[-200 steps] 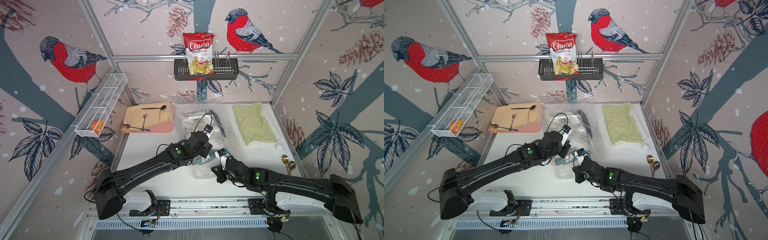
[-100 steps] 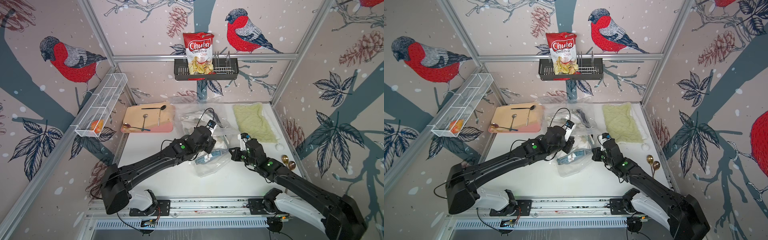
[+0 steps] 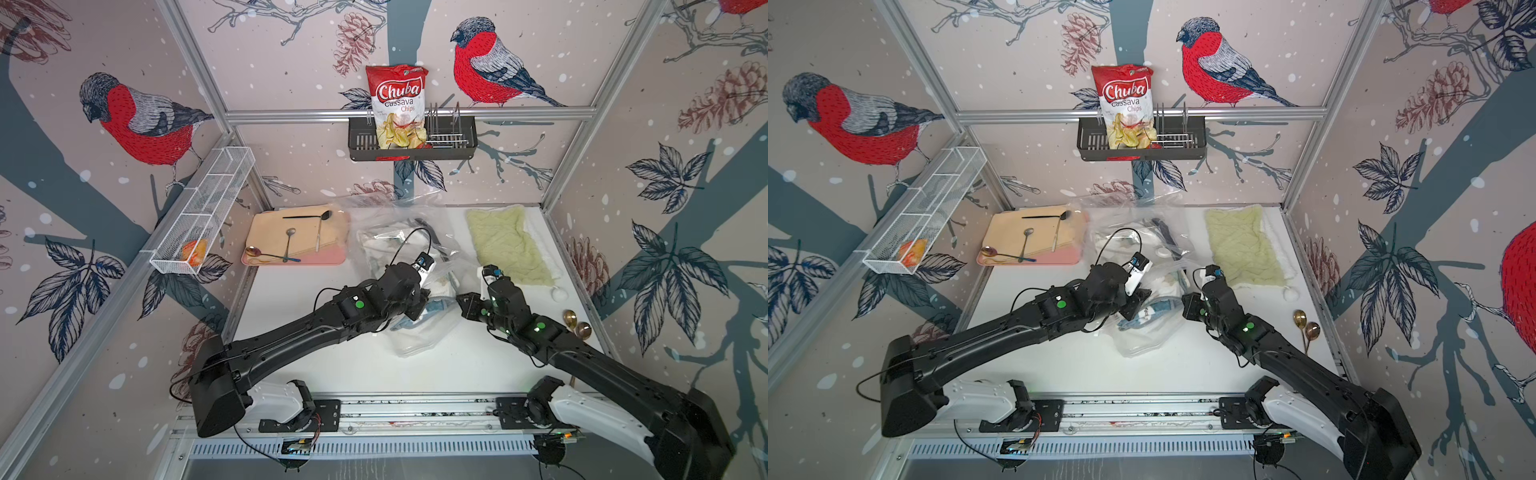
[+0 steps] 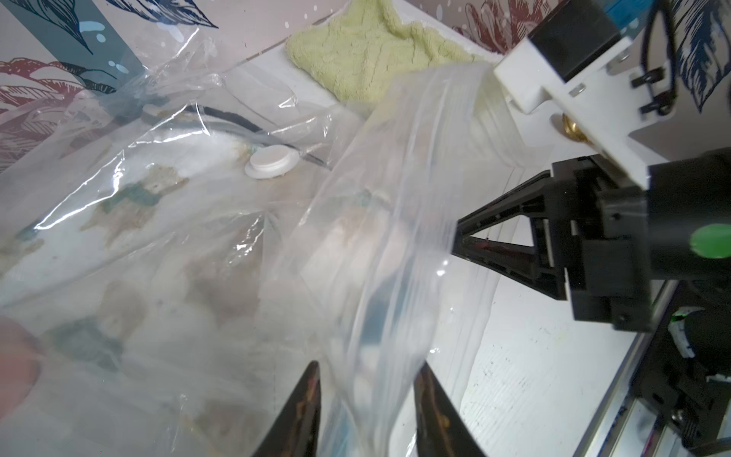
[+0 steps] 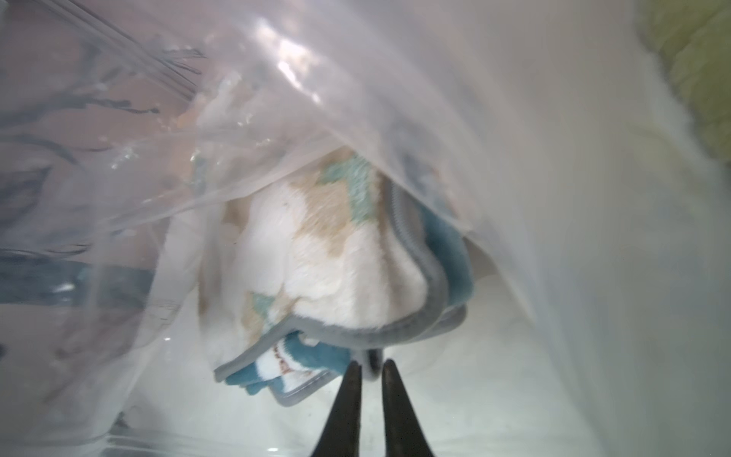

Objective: Take the blanket out of the vacuum bag
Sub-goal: Adjust the vacuum bag at the center of the board, then take out the blanket from the vacuum bag.

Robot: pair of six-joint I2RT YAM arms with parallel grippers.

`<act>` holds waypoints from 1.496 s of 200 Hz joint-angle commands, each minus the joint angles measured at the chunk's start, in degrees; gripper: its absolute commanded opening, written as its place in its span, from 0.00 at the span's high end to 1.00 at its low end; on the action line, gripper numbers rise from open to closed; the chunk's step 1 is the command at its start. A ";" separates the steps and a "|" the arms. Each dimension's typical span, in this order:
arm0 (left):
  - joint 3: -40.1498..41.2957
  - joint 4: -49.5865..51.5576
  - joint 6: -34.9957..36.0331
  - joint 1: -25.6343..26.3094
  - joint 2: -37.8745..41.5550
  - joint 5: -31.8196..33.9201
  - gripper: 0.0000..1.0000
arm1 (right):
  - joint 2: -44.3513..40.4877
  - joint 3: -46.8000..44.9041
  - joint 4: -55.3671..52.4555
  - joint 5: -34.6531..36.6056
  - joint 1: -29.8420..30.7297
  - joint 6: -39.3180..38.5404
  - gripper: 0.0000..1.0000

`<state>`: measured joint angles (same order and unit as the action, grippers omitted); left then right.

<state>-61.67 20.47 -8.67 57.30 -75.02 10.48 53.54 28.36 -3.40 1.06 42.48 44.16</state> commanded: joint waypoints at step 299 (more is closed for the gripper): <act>6.47 -7.04 0.86 -3.59 7.43 -13.06 0.89 | 22.72 -5.36 40.54 16.04 22.57 18.83 0.91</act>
<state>-55.64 15.68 -7.68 53.84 -68.23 -1.04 80.38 22.92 37.21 20.88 69.34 66.19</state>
